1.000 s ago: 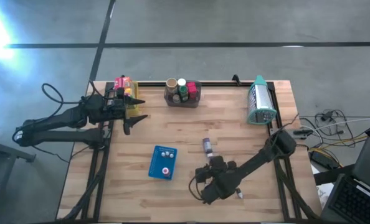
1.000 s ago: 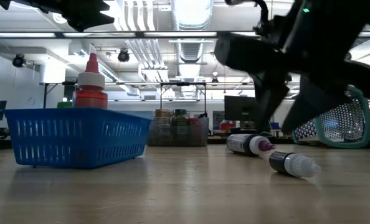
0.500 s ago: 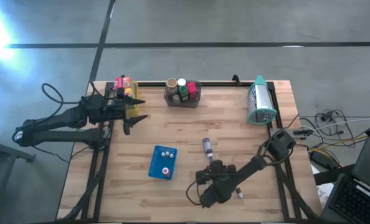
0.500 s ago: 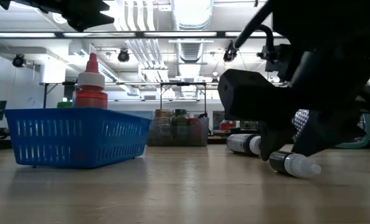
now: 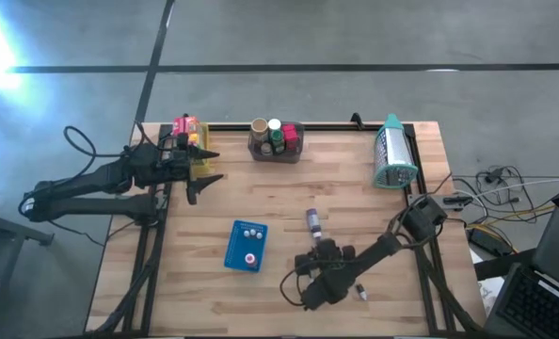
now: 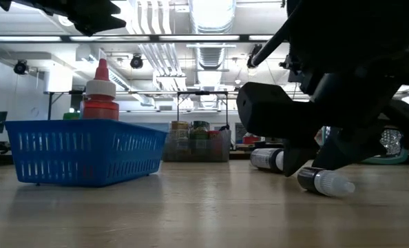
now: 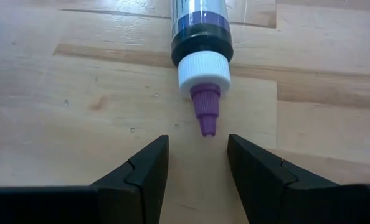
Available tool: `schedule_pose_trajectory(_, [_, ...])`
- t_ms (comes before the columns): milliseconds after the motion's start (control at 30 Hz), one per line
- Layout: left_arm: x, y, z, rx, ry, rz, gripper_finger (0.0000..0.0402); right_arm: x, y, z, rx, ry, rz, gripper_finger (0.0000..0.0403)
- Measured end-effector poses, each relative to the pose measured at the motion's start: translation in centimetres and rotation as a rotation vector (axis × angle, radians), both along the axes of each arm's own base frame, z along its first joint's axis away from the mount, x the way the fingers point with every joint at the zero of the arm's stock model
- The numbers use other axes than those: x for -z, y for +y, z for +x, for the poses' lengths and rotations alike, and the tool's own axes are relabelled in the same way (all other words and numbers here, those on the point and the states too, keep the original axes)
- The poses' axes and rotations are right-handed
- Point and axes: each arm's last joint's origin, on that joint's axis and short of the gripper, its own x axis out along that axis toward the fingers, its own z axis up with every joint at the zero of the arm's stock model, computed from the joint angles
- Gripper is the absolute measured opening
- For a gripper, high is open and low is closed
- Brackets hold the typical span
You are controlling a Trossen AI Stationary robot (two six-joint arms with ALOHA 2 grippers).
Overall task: Pick & Place Kitchen Items
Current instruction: Put the large purple food coloring bottle into the blue bin
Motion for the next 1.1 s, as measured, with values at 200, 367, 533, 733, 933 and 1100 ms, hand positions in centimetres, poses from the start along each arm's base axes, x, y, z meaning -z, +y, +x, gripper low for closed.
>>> schedule_pose_trajectory(200, [0.0, 0.0, 0.0, 0.0, 0.0, 0.0, 0.0296, 0.1, -0.2, 0.1, 0.005, 0.003, -0.002, 0.0167])
schedule_pose_trajectory(367, [0.0, 0.0, 0.0, 0.0, 0.0, 0.0, 0.0296, 0.1, -0.3, 0.0, 0.004, 0.01, -0.002, 0.0134])
schedule_pose_trajectory(533, [0.0, 0.0, 0.0, 0.0, 0.0, 0.0, 0.0296, 0.1, -0.3, 0.1, -0.009, 0.022, -0.003, 0.0073])
schedule_pose_trajectory(733, [0.0, 0.0, 0.0, 0.0, 0.0, 0.0, 0.0296, -0.1, -0.2, 0.2, -0.039, 0.038, -0.003, 0.0013])
schedule_pose_trajectory(933, [0.0, 0.0, 0.0, 0.0, 0.0, 0.0, 0.0296, -0.6, -0.2, 0.1, -0.062, 0.061, -0.001, 0.0008])
schedule_pose_trajectory(1100, [0.0, 0.0, 0.0, 0.0, 0.0, 0.0, 0.0296, -1.5, -0.2, 0.1, -0.064, 0.049, 0.011, 0.0008])
